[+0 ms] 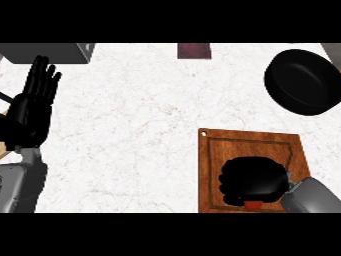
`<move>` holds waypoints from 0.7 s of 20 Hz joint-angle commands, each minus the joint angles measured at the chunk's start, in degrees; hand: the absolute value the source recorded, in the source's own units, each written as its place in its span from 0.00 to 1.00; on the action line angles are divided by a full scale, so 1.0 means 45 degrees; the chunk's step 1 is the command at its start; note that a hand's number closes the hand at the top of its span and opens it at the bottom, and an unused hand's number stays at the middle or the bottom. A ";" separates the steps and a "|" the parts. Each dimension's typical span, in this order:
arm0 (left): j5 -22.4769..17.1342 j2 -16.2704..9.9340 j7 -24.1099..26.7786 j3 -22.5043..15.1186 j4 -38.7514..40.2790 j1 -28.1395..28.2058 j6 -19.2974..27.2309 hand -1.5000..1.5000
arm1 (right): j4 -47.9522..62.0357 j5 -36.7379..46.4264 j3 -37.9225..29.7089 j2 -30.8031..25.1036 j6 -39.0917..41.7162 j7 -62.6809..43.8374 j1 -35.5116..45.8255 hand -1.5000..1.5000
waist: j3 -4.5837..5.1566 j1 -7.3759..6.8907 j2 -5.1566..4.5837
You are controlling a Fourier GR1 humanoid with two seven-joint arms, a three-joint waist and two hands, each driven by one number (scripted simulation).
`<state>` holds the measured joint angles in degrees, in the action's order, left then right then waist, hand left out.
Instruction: Pick the bell pepper from the cutting board and place it in the pot
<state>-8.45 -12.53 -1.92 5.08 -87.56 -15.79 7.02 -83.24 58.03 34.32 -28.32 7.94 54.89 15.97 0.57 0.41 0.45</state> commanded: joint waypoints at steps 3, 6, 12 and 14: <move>-0.0021 0.0034 -0.0066 0.0195 -0.0143 0.0446 0.0176 0.50 | -0.2480 0.0421 -0.0108 0.1796 0.0269 -0.4701 -0.2477 1.00 | -0.0093 0.0527 0.0117; -0.0011 -0.0341 -0.0244 0.0422 -0.0246 0.0383 0.0116 0.50 | -0.3754 0.0906 -0.0157 0.2729 0.0449 -0.7228 -0.3532 1.00 | -0.0088 0.0705 0.0171; -0.0143 -0.0064 0.0040 0.0270 -0.0408 0.1025 -0.0094 0.50 | -0.8144 0.1075 -0.1692 0.3341 0.0443 -1.0406 -0.4691 1.00 | -0.0088 0.0598 0.0126; -0.0092 -0.0262 0.0113 0.0391 -0.0065 0.0374 -0.0151 0.50 | -0.9245 0.1319 -0.1889 0.3671 0.0642 -1.1377 -0.4933 1.00 | -0.0098 0.0526 0.0007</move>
<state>-8.95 -13.52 -2.50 6.68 -89.18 -13.19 6.93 -115.07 62.59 28.89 -13.82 10.52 11.92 -3.63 0.19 2.82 0.89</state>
